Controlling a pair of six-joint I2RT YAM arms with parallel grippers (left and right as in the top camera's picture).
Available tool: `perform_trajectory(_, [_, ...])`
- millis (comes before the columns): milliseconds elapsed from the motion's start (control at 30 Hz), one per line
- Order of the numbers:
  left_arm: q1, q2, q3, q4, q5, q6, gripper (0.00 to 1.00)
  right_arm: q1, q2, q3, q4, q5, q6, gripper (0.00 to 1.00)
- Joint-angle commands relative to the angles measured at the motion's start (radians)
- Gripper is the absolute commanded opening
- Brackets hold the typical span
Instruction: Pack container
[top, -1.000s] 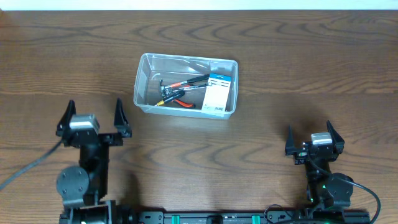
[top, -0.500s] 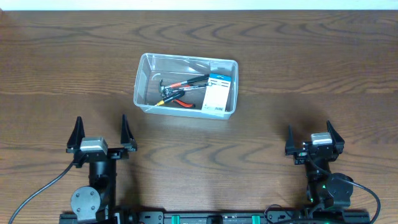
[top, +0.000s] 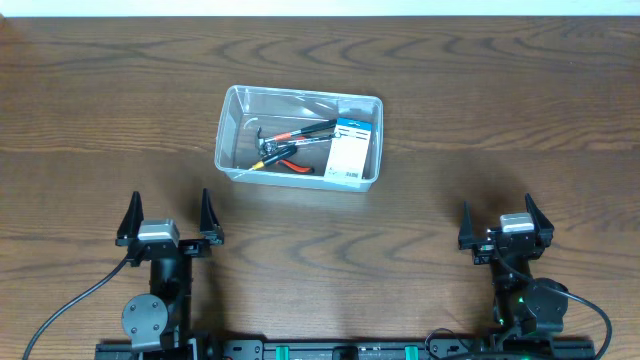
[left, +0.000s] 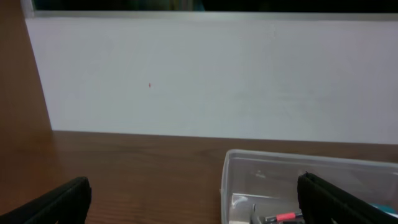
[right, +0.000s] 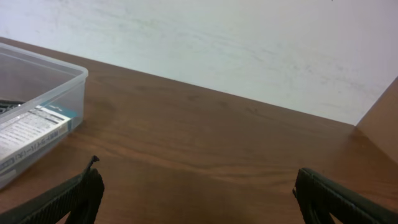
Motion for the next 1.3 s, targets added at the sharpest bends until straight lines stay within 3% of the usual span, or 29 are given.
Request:
perform_trajectory(0, [-0.004, -0.009, -0.024, 0.003, -0.008, -0.001, 0.98, -0.008, -0.006, -0.005, 0.000, 0.000, -0.008, 0.99])
perform_trajectory(167, [-0.004, -0.009, -0.072, -0.001, -0.007, -0.001, 0.98, -0.008, -0.006, -0.005, 0.000, 0.000, -0.008, 0.99])
perform_trajectory(433, [-0.004, -0.009, -0.072, -0.198, -0.008, -0.001, 0.98, -0.008, -0.006, -0.005, 0.000, 0.000, -0.008, 0.99])
perform_trajectory(1267, [-0.004, -0.006, -0.072, -0.198, -0.053, -0.001, 0.98, -0.008, -0.006, -0.005, 0.000, 0.000, -0.008, 0.99])
